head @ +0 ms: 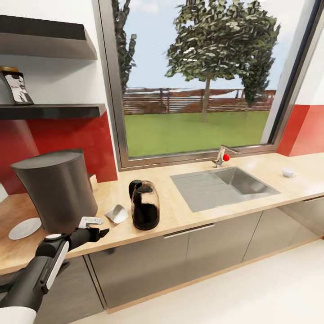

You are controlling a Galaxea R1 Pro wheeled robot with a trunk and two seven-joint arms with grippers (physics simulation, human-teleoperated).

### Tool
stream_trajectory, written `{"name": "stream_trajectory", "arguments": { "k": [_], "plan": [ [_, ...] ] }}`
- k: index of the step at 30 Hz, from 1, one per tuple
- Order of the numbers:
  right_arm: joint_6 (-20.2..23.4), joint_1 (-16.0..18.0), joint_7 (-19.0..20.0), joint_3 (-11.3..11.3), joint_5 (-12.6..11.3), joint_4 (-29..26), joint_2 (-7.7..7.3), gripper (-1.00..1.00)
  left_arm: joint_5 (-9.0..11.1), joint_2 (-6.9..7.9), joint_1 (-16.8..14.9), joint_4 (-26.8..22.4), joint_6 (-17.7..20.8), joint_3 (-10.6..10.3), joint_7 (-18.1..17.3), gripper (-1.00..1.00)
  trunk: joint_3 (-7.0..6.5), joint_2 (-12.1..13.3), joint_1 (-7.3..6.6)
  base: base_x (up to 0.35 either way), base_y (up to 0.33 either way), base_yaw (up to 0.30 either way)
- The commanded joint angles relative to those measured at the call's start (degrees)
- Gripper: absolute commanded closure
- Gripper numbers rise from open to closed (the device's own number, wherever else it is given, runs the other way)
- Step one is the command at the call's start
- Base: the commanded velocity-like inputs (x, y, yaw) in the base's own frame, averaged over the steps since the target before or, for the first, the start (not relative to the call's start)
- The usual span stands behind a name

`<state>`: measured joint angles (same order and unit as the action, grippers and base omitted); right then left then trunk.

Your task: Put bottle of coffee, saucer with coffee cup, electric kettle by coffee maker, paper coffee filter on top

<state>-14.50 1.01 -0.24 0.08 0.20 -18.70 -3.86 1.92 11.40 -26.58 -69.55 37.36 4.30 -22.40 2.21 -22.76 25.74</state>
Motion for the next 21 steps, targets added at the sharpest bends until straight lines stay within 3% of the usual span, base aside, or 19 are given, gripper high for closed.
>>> {"name": "stream_trajectory", "arguments": {
  "k": [1, 7, 21],
  "plan": [
    [-0.2, 0.0, 0.0, 0.0, 0.0, 0.3, 0.00, -1.00, 0.2, 0.00, -0.1, -0.1, 0.4, 0.0, -0.1, -1.00, 0.13, -0.2, 0.04, 0.153, -0.223, 0.000],
    [-0.2, 0.0, 0.0, 0.0, 0.0, 0.6, 0.00, -1.00, 0.2, -0.04, -0.1, -0.1, 0.4, -0.1, -0.1, -1.00, 0.13, -0.2, 0.04, 0.152, -0.218, 0.000],
    [-0.2, 0.0, 0.0, 0.0, 0.0, 0.6, 0.00, -1.00, 0.1, 0.02, -0.1, 0.0, 0.1, 0.1, 0.5, -1.00, 0.13, -0.2, 0.04, 0.061, -0.048, 0.000]
  ]
}}
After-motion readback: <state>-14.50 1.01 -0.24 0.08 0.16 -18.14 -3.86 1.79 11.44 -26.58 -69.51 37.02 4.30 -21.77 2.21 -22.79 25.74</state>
